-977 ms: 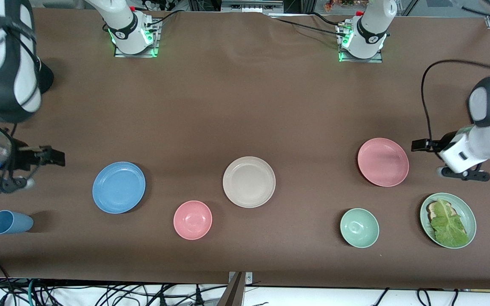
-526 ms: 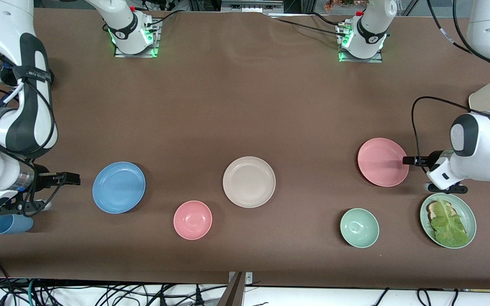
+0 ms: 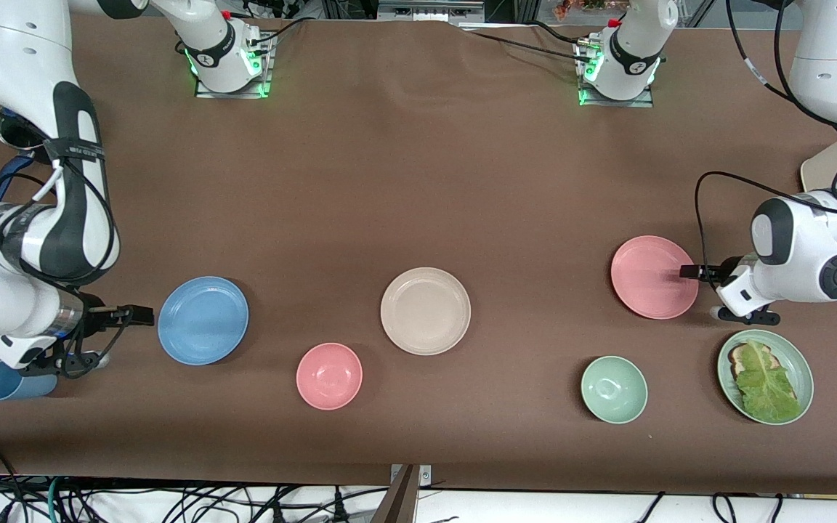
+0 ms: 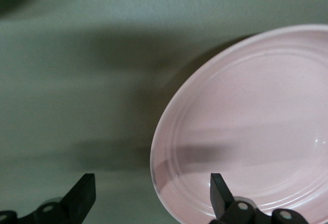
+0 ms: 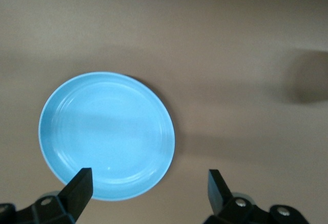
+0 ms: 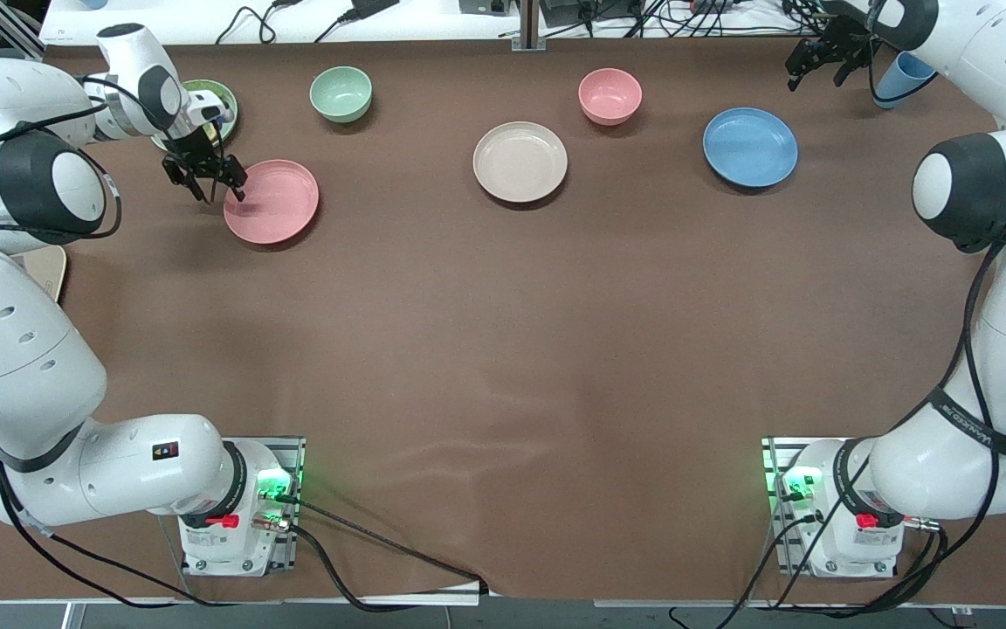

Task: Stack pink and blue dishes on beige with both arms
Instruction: 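Grip the blue plate with the right gripper while the left gripper grips the pink plate, then carry the pink plate onto the beige plate with the left gripper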

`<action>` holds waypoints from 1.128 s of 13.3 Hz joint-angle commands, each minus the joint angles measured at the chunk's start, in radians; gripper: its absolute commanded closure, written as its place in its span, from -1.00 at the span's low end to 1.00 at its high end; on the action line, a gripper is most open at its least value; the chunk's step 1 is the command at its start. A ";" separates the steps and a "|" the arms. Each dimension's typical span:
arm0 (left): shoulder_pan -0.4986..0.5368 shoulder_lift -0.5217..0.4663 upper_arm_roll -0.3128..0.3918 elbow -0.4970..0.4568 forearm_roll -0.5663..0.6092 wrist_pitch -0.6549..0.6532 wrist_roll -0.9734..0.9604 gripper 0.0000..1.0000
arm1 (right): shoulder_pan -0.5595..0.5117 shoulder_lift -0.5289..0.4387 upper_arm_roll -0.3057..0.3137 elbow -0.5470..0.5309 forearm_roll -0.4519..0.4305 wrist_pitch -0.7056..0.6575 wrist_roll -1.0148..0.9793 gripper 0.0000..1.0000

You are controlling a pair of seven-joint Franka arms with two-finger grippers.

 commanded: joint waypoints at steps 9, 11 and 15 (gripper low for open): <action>0.002 -0.013 -0.027 0.002 -0.023 -0.022 0.005 1.00 | -0.008 0.076 0.015 -0.180 0.058 0.261 -0.007 -0.98; -0.001 -0.040 -0.084 0.018 -0.023 -0.068 -0.090 1.00 | -0.010 0.065 0.015 -0.227 0.063 0.280 -0.010 -0.99; -0.001 -0.080 -0.202 0.146 -0.053 -0.249 -0.272 1.00 | -0.014 0.029 0.009 -0.281 0.063 0.280 -0.029 -0.84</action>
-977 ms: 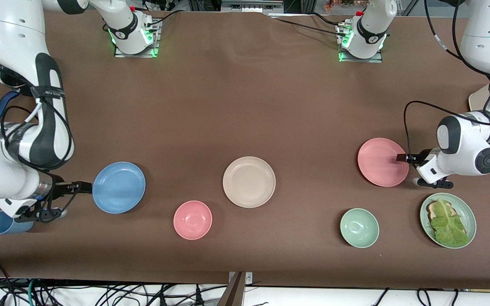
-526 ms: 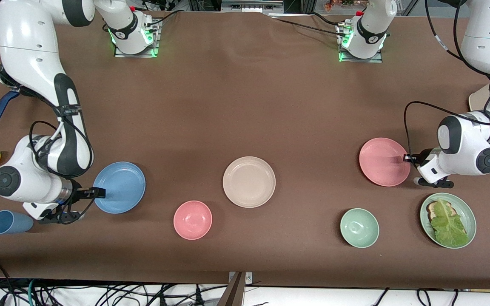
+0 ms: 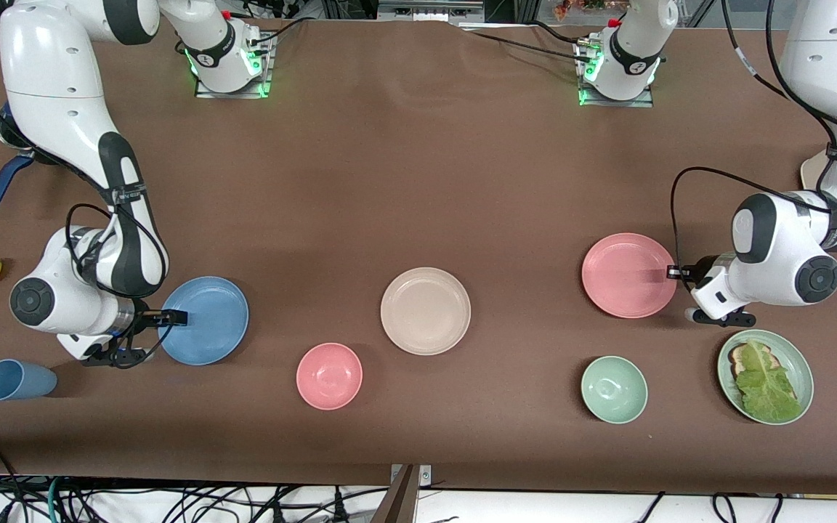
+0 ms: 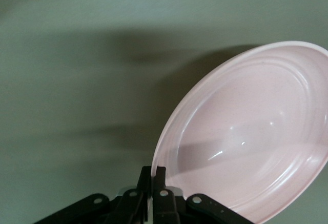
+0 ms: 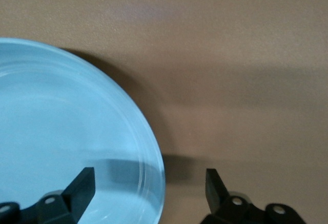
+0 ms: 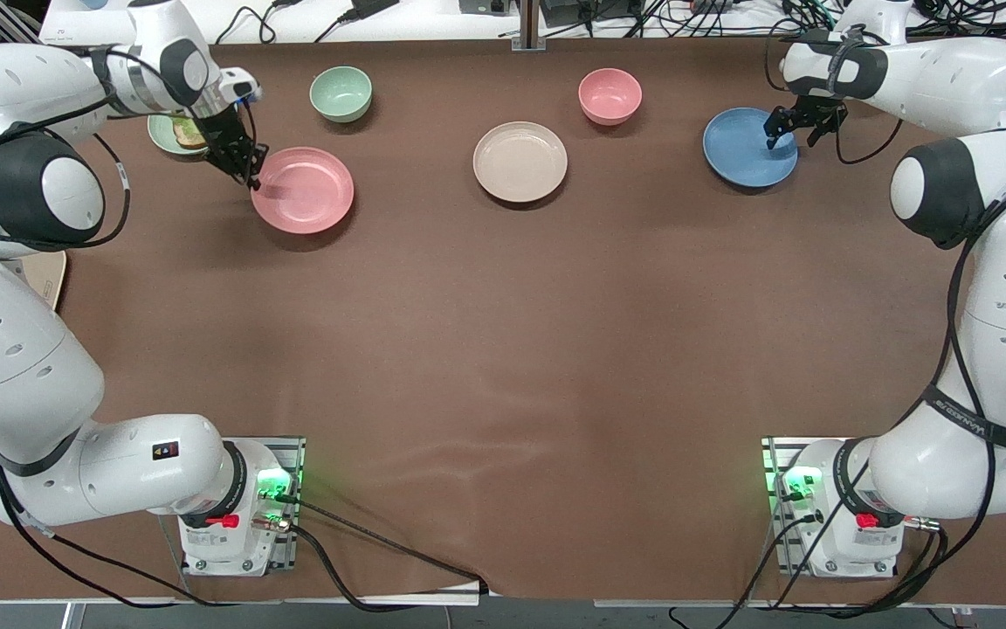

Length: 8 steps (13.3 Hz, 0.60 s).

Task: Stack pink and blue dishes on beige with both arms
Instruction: 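Carry the pink plate onto the beige plate with the left gripper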

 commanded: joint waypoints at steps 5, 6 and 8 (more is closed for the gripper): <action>-0.032 0.005 -0.293 0.165 -0.056 -0.178 -0.331 1.00 | -0.018 -0.067 0.001 -0.087 0.022 0.014 -0.055 -0.32; -0.084 0.015 -0.297 0.166 -0.063 -0.140 -0.344 1.00 | -0.017 -0.067 0.001 -0.093 0.022 0.017 -0.055 -0.19; -0.179 0.080 -0.297 0.209 -0.066 -0.036 -0.423 1.00 | -0.018 -0.067 0.002 -0.093 0.022 0.015 -0.055 0.08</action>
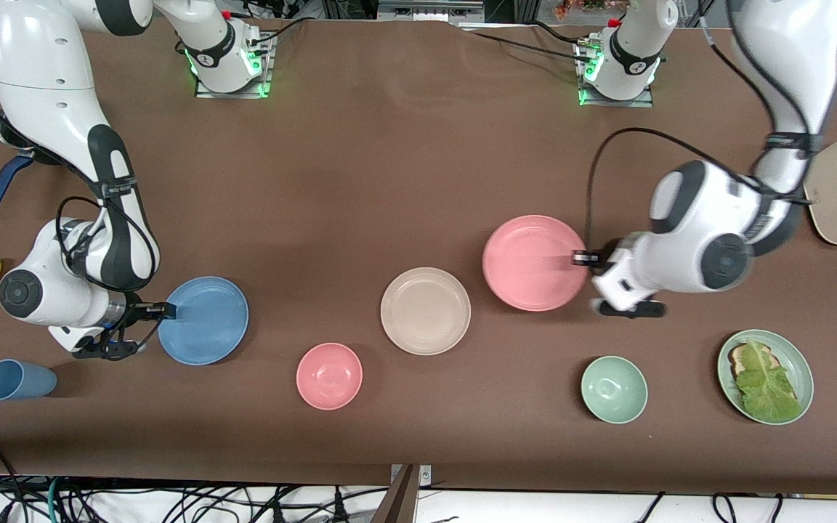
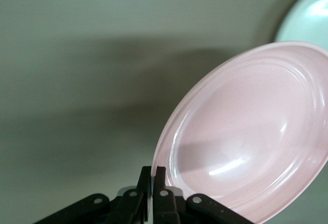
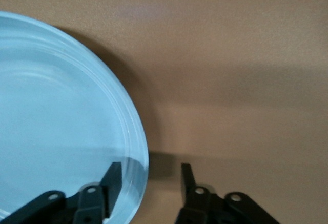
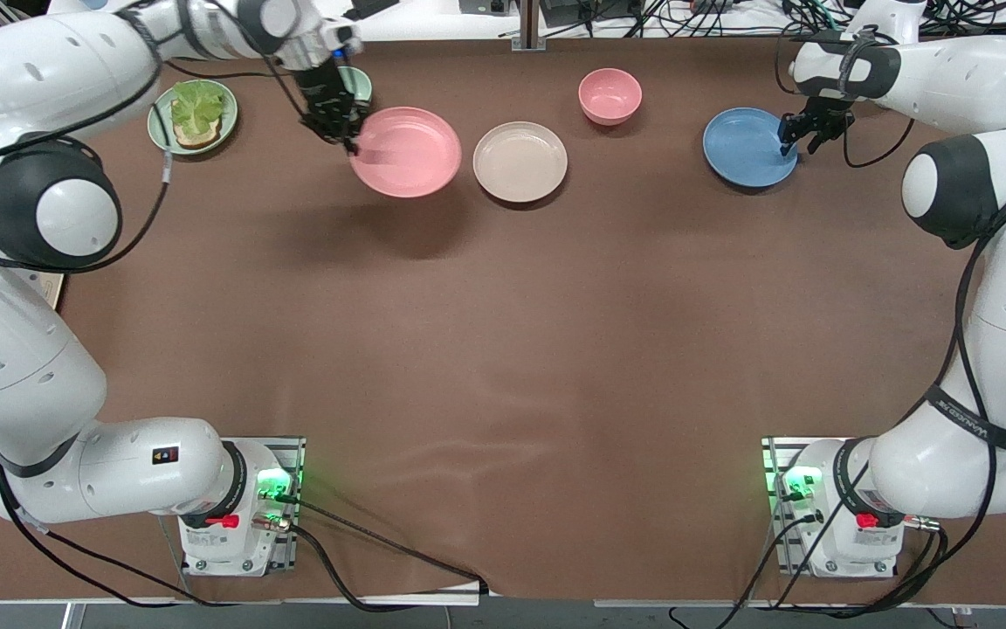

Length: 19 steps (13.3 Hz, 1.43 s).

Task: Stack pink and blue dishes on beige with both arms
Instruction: 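Carry the pink plate onto the beige plate with the left gripper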

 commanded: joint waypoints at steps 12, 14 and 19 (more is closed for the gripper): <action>-0.331 0.385 0.139 0.378 -0.009 0.289 -0.372 1.00 | -0.011 -0.032 0.009 0.000 0.058 0.004 -0.034 1.00; -0.359 0.389 0.156 0.387 -0.011 0.289 -0.394 1.00 | -0.008 -0.035 0.007 0.035 0.051 -0.007 -0.035 1.00; -0.345 0.374 0.157 0.383 -0.003 0.279 -0.362 -1.00 | -0.006 -0.110 -0.005 0.101 0.023 -0.169 -0.051 1.00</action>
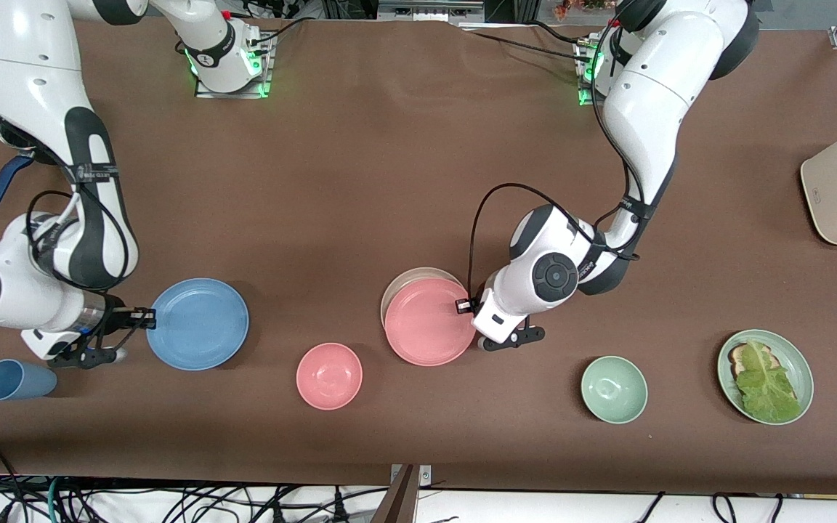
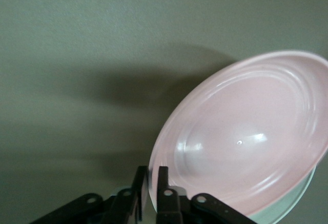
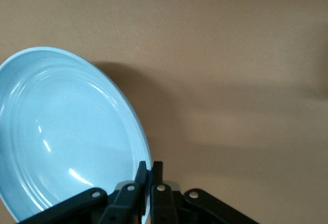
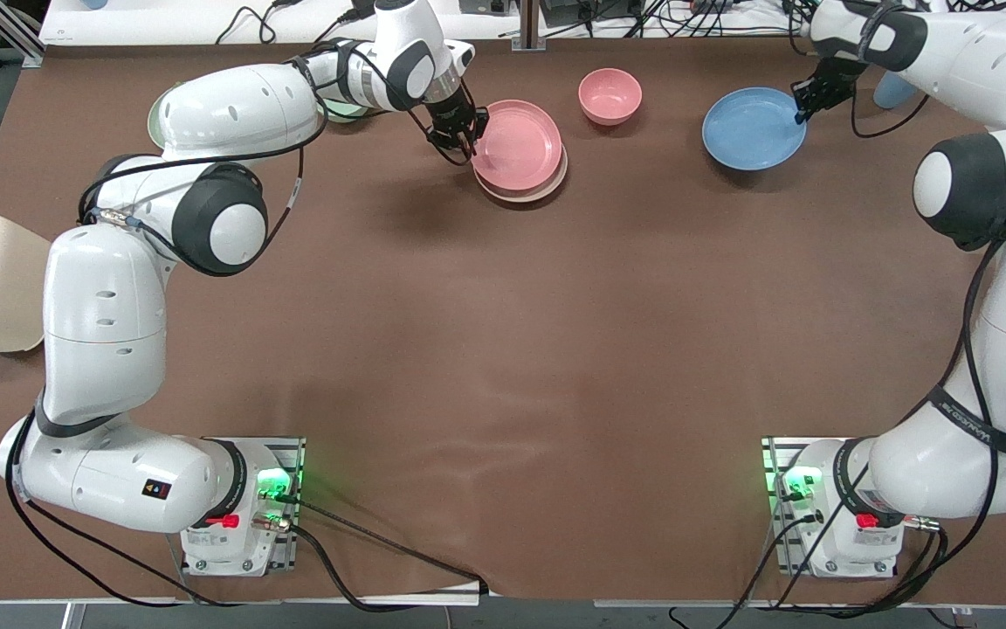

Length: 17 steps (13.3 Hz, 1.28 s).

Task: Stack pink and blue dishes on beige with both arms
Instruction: 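Open the left gripper and withdraw while the right gripper lifts the blue plate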

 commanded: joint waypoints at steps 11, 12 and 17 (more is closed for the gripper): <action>0.205 -0.100 0.025 0.022 0.015 -0.350 0.147 -1.00 | 0.179 -0.067 0.012 0.217 -0.014 -0.377 0.321 1.00; 0.248 -0.111 0.021 0.022 0.046 -0.379 0.162 -1.00 | 0.228 -0.071 0.013 0.217 -0.014 -0.368 0.403 1.00; 0.408 -0.154 0.024 0.019 0.058 -0.454 0.386 -1.00 | 0.472 -0.067 0.013 0.222 -0.012 -0.273 0.794 1.00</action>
